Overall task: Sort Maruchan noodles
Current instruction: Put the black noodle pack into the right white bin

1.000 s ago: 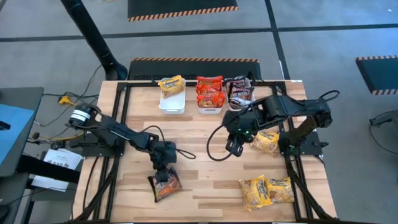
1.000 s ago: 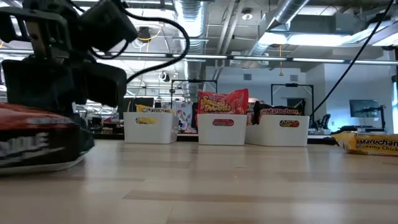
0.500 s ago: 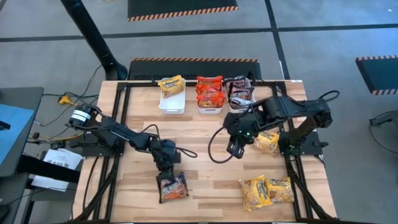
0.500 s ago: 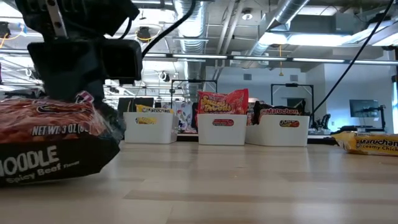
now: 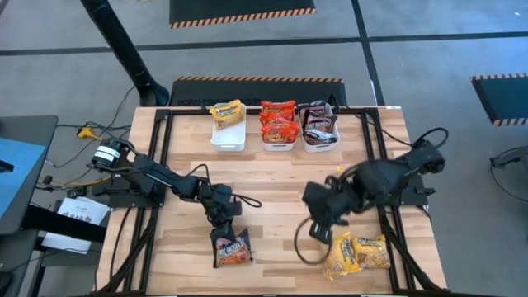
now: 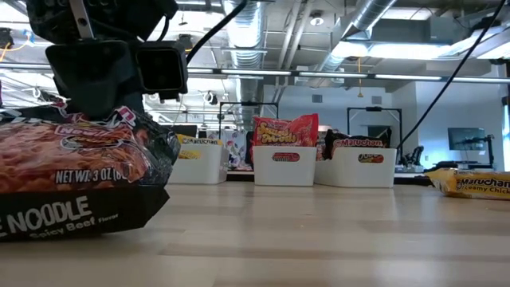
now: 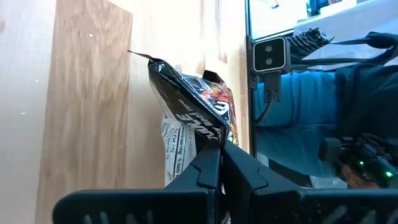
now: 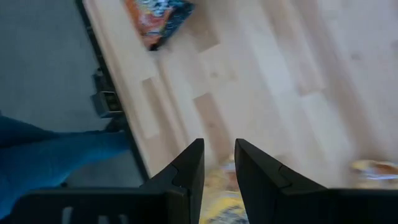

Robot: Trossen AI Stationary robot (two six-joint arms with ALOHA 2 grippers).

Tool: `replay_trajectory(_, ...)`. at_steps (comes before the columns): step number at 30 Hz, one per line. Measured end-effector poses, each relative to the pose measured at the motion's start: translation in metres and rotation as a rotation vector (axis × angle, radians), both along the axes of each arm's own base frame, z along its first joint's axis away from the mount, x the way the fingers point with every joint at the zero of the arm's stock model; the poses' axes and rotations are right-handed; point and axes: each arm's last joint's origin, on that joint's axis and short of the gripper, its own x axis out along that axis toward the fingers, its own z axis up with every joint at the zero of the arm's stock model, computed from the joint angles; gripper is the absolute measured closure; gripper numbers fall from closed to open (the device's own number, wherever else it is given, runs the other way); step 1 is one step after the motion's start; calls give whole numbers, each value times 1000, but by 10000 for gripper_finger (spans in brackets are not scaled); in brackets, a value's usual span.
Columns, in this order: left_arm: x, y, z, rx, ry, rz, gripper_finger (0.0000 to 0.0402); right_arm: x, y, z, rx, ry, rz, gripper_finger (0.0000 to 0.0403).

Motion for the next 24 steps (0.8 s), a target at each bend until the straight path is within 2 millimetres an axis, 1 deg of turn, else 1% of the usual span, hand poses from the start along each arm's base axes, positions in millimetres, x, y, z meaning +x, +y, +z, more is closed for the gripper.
replay_trajectory(6,0,0,1,-18,0,-6,401,7,34,-32,79,-68,2,287)
replay_trajectory(12,0,-1,1,-22,0,-13,401,19,54,-62,169,-179,24,287)
replay_trajectory(15,0,-1,1,-28,8,-9,401,24,59,-79,212,-214,59,287)
replay_trajectory(18,-1,-3,1,-31,10,-15,401,32,59,-95,269,-275,123,287)
replay_trajectory(21,-1,-6,1,-33,15,-7,401,42,54,-110,337,-348,198,287)
replay_trajectory(24,-1,-7,1,-34,21,9,401,49,44,-125,361,-427,252,287)
